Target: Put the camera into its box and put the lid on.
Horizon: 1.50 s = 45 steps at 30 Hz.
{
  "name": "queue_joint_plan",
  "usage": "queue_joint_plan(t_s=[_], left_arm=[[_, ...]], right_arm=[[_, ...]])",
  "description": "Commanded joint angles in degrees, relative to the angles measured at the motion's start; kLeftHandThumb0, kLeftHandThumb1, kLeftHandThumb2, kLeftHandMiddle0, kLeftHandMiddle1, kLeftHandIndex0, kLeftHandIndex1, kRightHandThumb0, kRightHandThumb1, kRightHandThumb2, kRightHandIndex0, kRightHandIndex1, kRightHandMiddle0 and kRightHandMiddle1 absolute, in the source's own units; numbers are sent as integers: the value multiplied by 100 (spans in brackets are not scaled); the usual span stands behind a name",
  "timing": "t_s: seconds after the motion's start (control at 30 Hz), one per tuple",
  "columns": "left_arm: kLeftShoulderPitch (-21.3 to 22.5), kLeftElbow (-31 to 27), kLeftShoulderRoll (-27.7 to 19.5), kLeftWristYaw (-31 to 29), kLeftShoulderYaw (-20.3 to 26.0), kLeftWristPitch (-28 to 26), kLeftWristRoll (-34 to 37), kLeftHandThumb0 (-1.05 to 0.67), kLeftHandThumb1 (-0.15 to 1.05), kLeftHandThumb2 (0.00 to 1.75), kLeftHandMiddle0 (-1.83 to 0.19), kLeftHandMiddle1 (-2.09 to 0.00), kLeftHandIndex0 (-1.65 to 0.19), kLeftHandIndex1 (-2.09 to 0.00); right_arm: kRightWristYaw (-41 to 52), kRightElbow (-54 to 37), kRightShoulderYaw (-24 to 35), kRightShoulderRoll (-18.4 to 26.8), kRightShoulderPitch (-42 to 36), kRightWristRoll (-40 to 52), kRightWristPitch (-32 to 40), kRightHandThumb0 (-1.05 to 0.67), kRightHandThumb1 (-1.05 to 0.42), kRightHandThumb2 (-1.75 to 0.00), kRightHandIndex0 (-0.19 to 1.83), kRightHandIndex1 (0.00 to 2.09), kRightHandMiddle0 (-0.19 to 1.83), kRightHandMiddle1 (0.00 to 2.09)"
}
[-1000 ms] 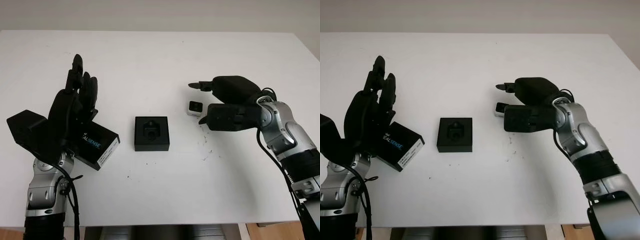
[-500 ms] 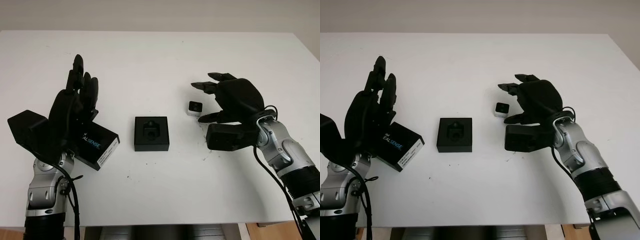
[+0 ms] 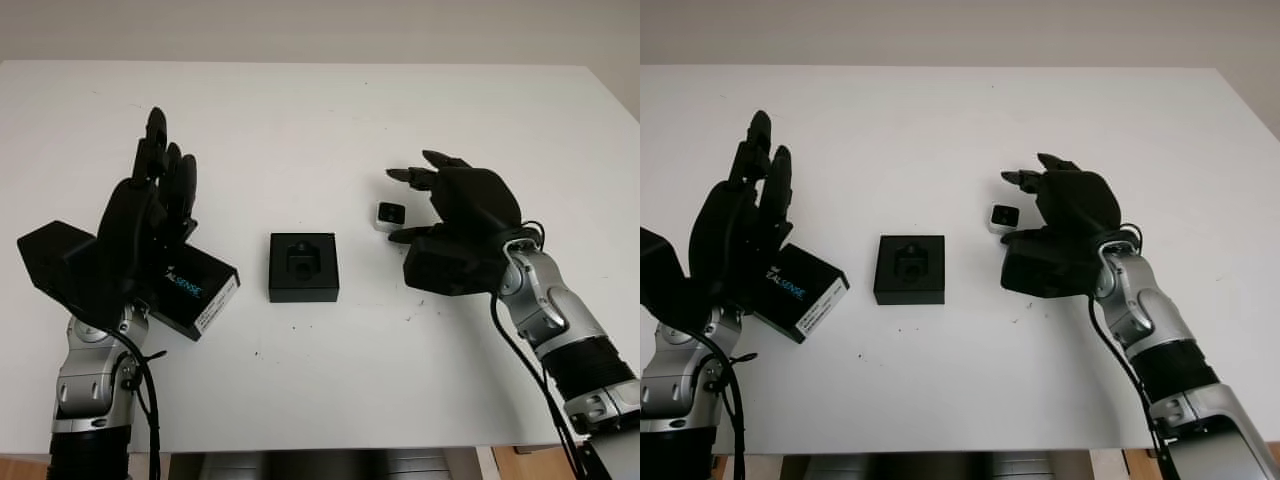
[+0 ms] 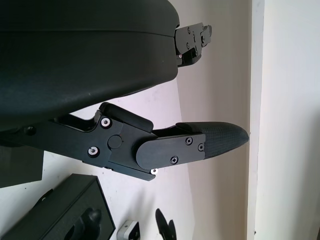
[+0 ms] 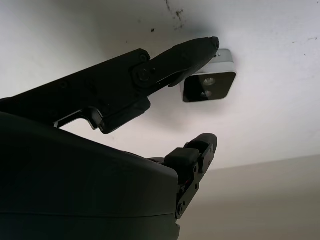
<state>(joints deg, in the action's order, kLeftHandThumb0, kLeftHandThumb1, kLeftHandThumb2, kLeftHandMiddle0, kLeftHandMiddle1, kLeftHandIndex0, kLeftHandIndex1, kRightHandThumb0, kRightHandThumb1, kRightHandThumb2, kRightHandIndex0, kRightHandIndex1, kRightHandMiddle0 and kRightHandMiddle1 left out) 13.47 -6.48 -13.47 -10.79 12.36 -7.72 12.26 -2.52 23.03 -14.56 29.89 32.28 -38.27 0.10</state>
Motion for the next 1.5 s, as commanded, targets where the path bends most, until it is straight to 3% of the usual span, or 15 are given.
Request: queue_joint_plan(t_s=[0.0,0.93,1.1,1.47], left_arm=[[-2,-21,-46,-25,-6,51,-10,-74,105,54,19,0,19,0],[42,3,-20,-19,68,42,55,-73,105,49,19,0,19,0],[-4,-72,-32,-6,37,-4,32,-74,105,49,19,0,19,0],[-29,-52,-30,16,18,36,-11,-74,105,49,19,0,19,0]], right_arm=[[39,-143,68,-59,-13,50,99,-67,-91,-6,17,8,44,15],[-296,480,-18,-60,6,35,-117,-72,-92,-5,29,9,52,29],[-213,562,-61,-41,6,15,-111,-71,-95,-6,27,5,30,71],[-330,977,-66,-164,66,185,-430,-66,-95,-5,27,5,19,102]])
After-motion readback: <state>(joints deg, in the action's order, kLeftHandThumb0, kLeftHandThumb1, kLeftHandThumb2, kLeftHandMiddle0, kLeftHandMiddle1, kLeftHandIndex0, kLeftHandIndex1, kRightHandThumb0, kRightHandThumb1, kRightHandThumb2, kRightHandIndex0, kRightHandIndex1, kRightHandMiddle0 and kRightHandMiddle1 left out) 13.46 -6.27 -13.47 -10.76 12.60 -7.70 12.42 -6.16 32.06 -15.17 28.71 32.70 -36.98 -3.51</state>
